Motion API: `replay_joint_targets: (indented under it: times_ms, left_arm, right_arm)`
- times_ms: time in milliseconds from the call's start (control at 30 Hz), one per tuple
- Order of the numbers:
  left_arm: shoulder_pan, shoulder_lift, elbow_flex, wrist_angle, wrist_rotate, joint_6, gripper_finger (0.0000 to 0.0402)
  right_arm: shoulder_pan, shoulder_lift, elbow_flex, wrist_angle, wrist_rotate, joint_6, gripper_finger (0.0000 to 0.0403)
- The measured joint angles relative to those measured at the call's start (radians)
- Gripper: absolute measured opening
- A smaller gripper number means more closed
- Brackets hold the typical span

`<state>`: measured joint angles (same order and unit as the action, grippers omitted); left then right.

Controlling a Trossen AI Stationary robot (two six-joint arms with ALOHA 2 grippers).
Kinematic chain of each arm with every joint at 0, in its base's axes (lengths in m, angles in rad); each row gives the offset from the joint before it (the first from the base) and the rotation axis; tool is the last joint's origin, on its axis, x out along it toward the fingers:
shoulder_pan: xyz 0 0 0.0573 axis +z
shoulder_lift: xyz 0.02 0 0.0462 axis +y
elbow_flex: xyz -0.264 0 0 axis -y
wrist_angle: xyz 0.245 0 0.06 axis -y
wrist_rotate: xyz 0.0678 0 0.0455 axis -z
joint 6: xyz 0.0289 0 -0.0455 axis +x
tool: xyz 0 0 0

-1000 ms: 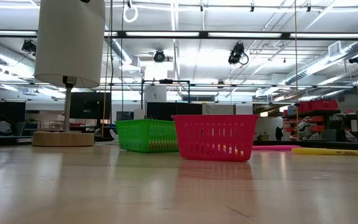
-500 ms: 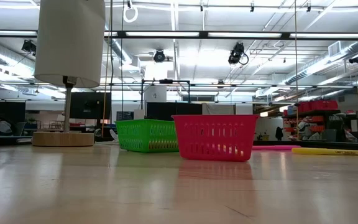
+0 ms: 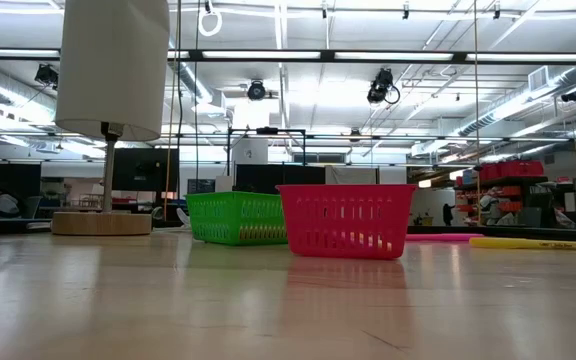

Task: Pick & Place Markers
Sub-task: Put the blue highlighter pen into the green bin

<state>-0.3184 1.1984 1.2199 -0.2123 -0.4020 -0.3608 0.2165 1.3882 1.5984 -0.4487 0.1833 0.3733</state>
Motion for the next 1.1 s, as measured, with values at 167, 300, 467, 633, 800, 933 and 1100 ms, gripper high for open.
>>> replay_joint_targets:
  times_ms: [167,300,467,633,800,933,1100]
  left_arm:
    - [0.002,0.066,0.092,0.0,0.02,0.053,0.0177]
    - [0.006,0.106,0.136,-0.001,0.034,0.064,0.0177]
    - [0.008,0.142,0.143,0.01,0.047,0.058,0.0177]
    - [0.008,0.146,0.143,0.018,-0.007,0.058,0.0177]
    - [0.008,0.146,0.143,0.031,-0.032,0.068,0.0176]
    - [0.021,0.161,0.143,0.026,0.016,0.059,0.0153]
    - [0.036,0.165,0.143,0.029,0.034,0.053,0.0078]
  right_arm:
    - [-0.002,0.079,0.144,-0.05,0.0,-0.071,0.0052]
    - [-0.002,0.123,0.21,-0.07,-0.001,-0.107,0.0052]
    - [-0.002,0.138,0.224,-0.052,-0.008,-0.12,0.0052]
    - [-0.002,0.14,0.224,-0.062,-0.019,-0.101,0.0052]
    - [-0.002,0.141,0.224,-0.061,-0.018,-0.102,0.0052]
    - [-0.002,0.141,0.224,-0.048,-0.018,-0.102,0.0052]
    - [-0.002,0.141,0.224,-0.041,-0.011,-0.096,0.0054]
